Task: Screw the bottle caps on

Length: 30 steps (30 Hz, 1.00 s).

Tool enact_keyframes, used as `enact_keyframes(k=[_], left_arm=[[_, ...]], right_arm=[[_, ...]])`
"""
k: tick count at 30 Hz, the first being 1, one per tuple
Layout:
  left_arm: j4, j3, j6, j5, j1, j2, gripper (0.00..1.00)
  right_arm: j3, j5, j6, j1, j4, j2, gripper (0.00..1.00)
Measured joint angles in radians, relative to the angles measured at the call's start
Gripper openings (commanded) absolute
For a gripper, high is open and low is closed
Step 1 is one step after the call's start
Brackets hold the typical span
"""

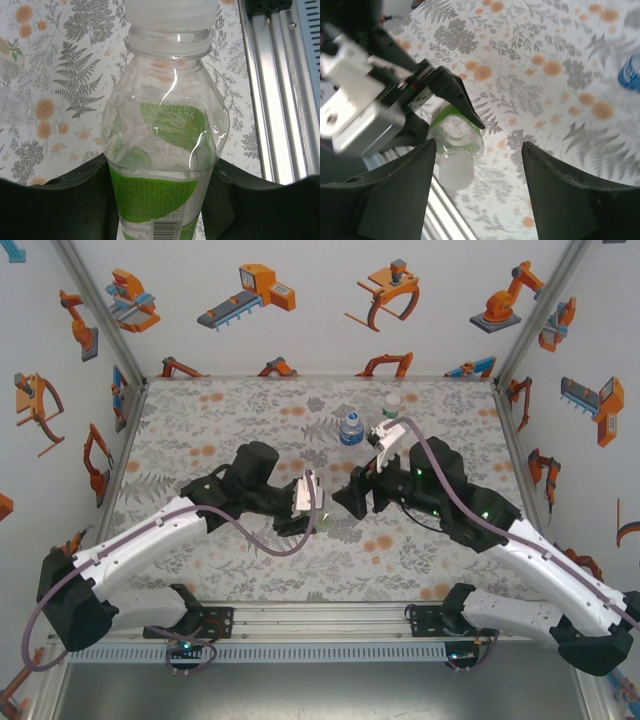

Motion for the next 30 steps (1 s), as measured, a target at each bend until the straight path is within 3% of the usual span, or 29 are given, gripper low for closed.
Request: enact_keyframes(k=[5, 11, 17, 30], left_arm=[[-0.032, 0.0, 0.007, 0.041, 0.0, -0.035, 0.0], [-0.06, 0.0, 0.006, 0.071, 0.0, -0.074, 0.0], [-0.083, 0.0, 0.001, 0.083, 0.0, -0.107, 0.0], [-0.113, 0.018, 0.002, 0.089, 0.0, -0.097, 0.0]], right_arm=[[0.0, -0.189, -0.315, 0.0, -0.01, -0.037, 0.58], [-0.002, -0.396, -0.551, 0.0, -0.067, -0.028, 0.55], [-0.026, -0.486, -0.643, 0.001, -0.077, -0.024, 0.49], [-0.028, -0.496, -0.677, 0.037, -0.051, -0.019, 0.46]])
